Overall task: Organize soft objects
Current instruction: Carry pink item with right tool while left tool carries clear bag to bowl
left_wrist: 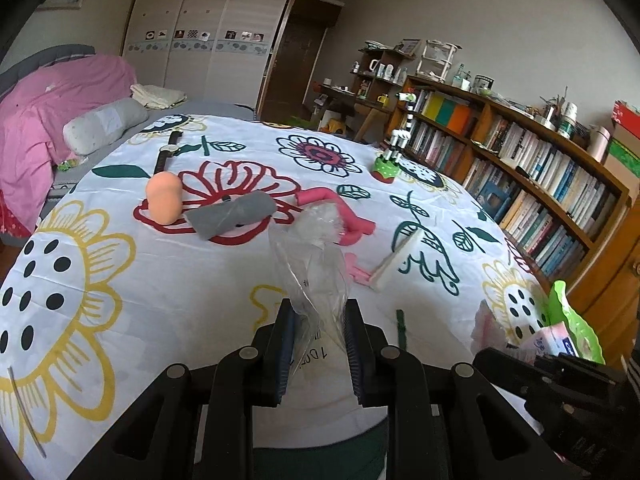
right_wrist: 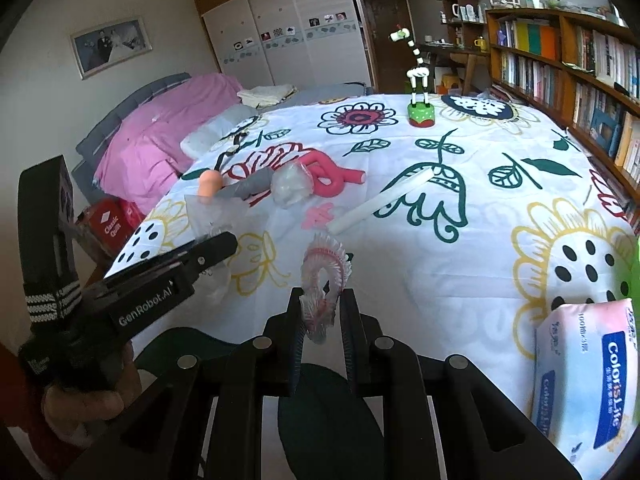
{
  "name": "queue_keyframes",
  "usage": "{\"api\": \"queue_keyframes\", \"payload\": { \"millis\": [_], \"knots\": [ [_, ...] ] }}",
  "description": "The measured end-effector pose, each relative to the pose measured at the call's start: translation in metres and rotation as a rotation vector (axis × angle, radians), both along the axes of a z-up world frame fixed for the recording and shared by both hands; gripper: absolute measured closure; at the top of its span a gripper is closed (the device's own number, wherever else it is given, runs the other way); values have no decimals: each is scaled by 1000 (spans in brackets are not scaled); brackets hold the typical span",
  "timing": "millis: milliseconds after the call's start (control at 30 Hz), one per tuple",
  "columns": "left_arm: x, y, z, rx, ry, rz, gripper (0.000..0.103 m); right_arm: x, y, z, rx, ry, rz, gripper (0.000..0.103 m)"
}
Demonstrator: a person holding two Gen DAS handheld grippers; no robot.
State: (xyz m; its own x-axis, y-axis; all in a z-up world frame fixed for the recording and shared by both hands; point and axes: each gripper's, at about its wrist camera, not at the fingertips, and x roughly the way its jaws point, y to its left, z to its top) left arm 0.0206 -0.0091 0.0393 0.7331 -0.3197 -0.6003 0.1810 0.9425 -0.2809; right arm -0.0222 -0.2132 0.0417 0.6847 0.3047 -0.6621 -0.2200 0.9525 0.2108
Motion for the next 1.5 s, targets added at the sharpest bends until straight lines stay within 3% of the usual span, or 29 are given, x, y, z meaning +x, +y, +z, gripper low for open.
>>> {"api": "queue_keyframes", "payload": {
  "millis": [967, 1233, 1500],
  "knots": [
    [-29, -69, 19, 108, -54, -108, 78, -50, -74, 22, 76, -96, -100, 85],
    [-32, -93, 25, 127, -64, -157, 78, -61, -113, 28, 80, -125, -185, 85],
    [-34, -117, 33, 137, -79, -207, 78, -81, -175, 28, 66, -132, -340, 85]
  ]
}}
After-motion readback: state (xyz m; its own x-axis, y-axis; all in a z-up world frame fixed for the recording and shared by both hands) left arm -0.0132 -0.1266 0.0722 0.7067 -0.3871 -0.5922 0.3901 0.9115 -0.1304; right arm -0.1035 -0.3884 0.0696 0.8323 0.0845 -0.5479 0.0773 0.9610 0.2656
